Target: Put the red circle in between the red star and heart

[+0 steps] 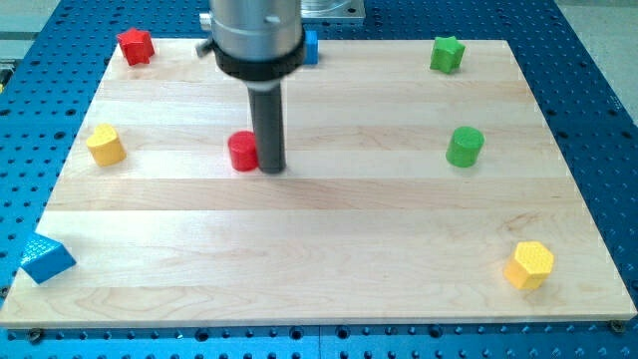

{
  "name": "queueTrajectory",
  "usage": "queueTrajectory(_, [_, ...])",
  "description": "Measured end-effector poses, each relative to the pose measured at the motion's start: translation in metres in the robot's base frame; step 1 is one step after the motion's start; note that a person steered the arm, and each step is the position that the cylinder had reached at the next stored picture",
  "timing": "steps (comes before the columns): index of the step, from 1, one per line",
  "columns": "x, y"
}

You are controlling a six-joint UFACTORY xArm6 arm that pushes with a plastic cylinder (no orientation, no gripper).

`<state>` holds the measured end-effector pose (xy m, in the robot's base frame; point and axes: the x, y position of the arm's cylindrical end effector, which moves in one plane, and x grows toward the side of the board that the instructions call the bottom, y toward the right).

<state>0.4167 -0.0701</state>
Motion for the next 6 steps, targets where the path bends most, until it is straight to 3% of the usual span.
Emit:
queueTrajectory(1, [-0.041, -0.068])
queueTrajectory(2, [-0.017, -0.074])
queueTrajectory(3, [0.029, -0.137])
queueTrajectory(4, [0.026, -0.145])
queueTrajectory(5, [0.012, -0.115])
queueTrajectory(6, [-0.040, -0.107])
